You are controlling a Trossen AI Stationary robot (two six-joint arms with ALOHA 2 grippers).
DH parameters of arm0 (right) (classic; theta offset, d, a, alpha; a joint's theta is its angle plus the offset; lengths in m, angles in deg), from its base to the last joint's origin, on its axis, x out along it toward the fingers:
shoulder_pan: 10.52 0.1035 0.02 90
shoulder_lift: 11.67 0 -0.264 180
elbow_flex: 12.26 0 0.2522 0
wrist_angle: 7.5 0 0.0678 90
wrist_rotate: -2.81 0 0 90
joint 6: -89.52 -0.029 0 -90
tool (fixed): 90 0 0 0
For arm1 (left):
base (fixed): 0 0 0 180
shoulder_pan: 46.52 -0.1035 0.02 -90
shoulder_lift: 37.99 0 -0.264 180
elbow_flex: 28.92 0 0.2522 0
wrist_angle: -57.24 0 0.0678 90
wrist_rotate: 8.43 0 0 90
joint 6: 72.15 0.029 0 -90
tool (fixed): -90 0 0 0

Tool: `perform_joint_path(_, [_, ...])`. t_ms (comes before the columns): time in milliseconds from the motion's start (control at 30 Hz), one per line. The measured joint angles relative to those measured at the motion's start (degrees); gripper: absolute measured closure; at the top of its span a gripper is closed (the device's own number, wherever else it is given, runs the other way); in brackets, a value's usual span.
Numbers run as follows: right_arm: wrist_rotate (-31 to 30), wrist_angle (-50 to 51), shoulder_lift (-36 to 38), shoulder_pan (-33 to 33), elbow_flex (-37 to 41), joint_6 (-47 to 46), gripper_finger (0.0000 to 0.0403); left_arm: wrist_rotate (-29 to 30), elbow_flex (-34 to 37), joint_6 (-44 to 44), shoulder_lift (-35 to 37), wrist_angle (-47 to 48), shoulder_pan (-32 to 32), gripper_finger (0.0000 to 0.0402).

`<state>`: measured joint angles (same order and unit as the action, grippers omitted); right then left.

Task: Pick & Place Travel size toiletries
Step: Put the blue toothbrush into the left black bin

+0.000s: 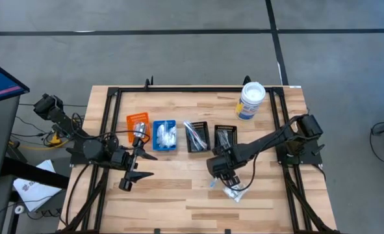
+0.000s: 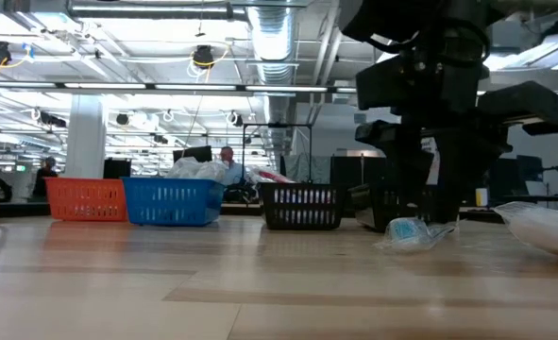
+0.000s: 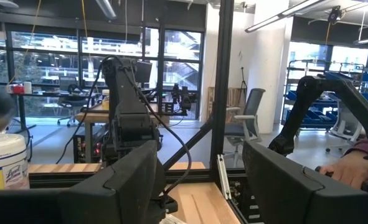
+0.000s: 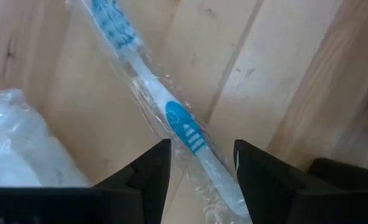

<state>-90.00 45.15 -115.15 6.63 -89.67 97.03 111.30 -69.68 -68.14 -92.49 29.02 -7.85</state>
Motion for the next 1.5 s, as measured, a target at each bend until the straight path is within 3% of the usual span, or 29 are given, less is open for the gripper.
perform_joint_path(467, [0.13,0.92,-5.81,0.76,-0.35,1.69,0.0258,0.0,0.0,0.0,0.02,-0.09,0.0,0.017])
perform_joint_path(600, [0.24,0.74,-5.44,0.79,-0.17,1.66,0.0288,-0.01,0.0,0.0,0.02,-0.06,0.0,0.017])
perform_joint_path(833, [0.24,0.46,-4.02,0.83,-0.07,1.51,0.0379,0.0,0.0,0.0,0.02,-0.04,0.0,0.017])
perform_joint_path(1000, [-0.1,1.03,-4.17,0.98,-0.95,1.19,0.0377,0.0,0.0,0.0,0.02,-0.02,0.0,0.017])
perform_joint_path(1167, [-2.84,2.66,-4.42,1.6,-7.0,2.36,0.0379,0.0,0.0,0.0,0.02,-0.04,0.0,0.017])
perform_joint_path(1500, [-4.18,9.13,-4.33,1.64,-27.86,9.51,0.0402,0.02,0.0,0.0,0.01,0.01,0.11,0.017])
